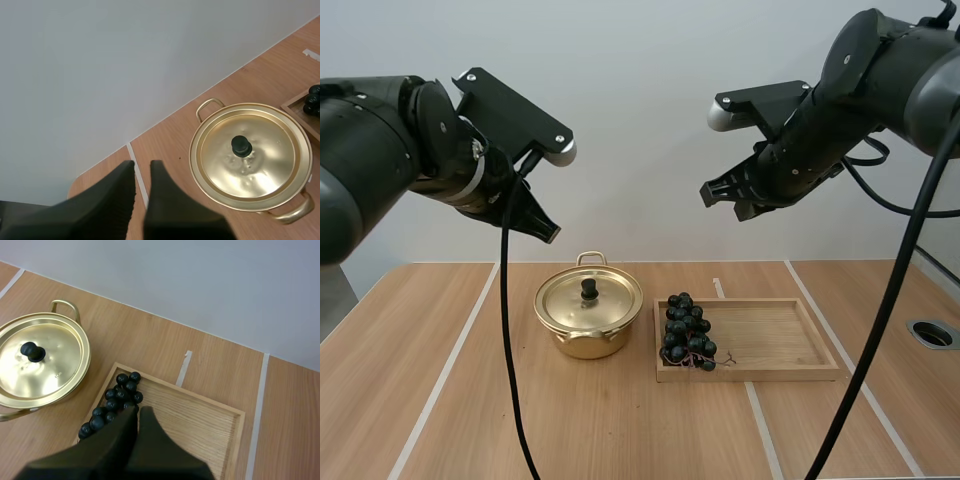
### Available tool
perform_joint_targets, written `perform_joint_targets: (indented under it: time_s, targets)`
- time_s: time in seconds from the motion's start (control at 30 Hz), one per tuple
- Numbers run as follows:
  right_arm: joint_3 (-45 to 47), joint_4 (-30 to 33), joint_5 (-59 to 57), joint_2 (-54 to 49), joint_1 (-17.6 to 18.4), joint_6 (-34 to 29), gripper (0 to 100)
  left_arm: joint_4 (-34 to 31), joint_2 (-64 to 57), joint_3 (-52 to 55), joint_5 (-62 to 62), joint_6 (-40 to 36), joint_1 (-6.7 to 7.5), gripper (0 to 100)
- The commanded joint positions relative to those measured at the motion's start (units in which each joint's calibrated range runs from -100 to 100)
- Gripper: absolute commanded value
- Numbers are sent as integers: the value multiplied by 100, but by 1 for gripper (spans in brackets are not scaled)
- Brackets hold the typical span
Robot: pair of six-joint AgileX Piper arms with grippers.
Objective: Open the pot, put the grape inside, and close it
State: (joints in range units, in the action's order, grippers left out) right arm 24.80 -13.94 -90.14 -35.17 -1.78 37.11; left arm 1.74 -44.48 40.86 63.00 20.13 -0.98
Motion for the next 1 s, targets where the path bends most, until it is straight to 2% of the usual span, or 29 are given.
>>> perform_joint_targets:
  time_s: [0.0, 0.03, 0.07, 0.33, 0.5, 0.6, 0.8, 0.87, 0.97]
  targets:
    - [-44, -295, -80, -23, -14, 438, 62, 141, 5, -83, -135, 349, -4, 87]
    - [-44, -367, -80, -23, -14, 546, 79, 141, 5, -83, -155, 445, -4, 100]
    - [-44, -437, -55, -23, -14, 631, 99, 141, 5, -83, -208, 506, -4, 100]
    - [-44, -290, -37, -23, -14, 631, 100, 381, 5, -83, -260, 1281, 11, 100]
    - [-44, -129, -303, -23, -14, 631, 100, 1106, 67, -68, -258, 1308, 11, 100]
    - [-44, -129, -346, -23, -14, 631, 100, 1662, 328, -68, 110, 1762, 11, 100]
    - [-44, -204, -364, -23, -14, 631, 100, 1819, 1279, -68, 408, 1960, 11, 100]
    - [-44, -204, -364, -23, -14, 631, 100, 1831, 1590, -80, 408, 1993, 31, 100]
    - [-44, -218, -364, -23, -14, 631, 100, 1831, 1979, -126, 388, 1993, 183, 100]
